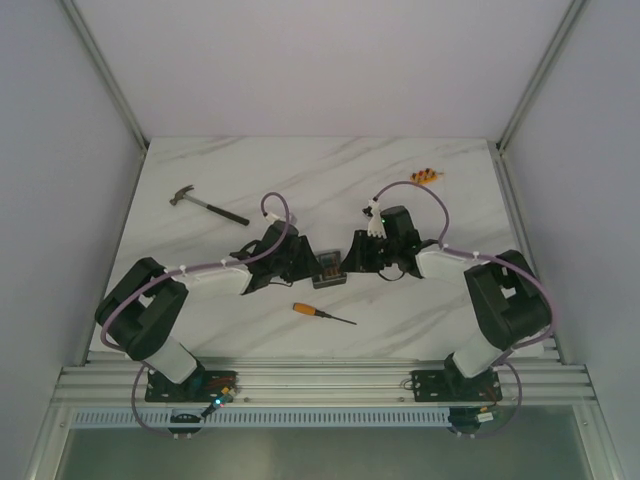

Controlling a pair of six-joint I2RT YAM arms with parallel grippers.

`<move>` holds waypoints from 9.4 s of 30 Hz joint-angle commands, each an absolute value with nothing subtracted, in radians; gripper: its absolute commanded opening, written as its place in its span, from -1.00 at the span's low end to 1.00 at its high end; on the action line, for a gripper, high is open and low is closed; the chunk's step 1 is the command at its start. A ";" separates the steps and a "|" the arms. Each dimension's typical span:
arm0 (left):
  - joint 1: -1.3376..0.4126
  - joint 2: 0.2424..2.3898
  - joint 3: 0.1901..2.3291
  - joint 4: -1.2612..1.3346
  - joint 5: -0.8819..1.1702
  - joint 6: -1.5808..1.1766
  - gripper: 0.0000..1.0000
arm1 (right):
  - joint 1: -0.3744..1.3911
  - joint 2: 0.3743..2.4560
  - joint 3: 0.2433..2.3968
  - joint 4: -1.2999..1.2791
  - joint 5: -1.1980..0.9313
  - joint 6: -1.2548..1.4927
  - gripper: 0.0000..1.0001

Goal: Snap on the fuse box
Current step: Close the fuse box cover on the fuse box base.

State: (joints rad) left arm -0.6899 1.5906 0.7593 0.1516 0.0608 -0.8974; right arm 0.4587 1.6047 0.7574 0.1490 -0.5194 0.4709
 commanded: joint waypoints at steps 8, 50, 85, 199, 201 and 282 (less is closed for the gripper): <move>-0.698 1.617 0.685 0.133 0.075 -0.941 -0.09 | 0.468 1.699 0.755 0.140 -0.553 0.444 -0.34; -0.533 1.614 0.738 0.242 0.192 -0.835 0.18 | 0.439 1.783 0.953 0.236 -0.627 0.436 -0.10; -0.611 1.516 0.616 0.236 0.164 -0.899 -0.06 | 0.503 1.849 1.180 0.016 -0.505 0.261 -0.07; -0.729 1.518 0.527 0.466 0.090 -1.069 0.06 | 0.470 1.773 0.990 0.220 -0.471 0.365 0.03; -0.729 1.443 0.515 0.396 0.063 -1.042 0.14 | 0.470 1.721 0.933 0.239 -0.460 0.395 0.08; -0.516 1.060 0.513 0.063 -0.409 -0.774 0.95 | 0.378 1.279 0.674 0.081 0.247 0.238 0.87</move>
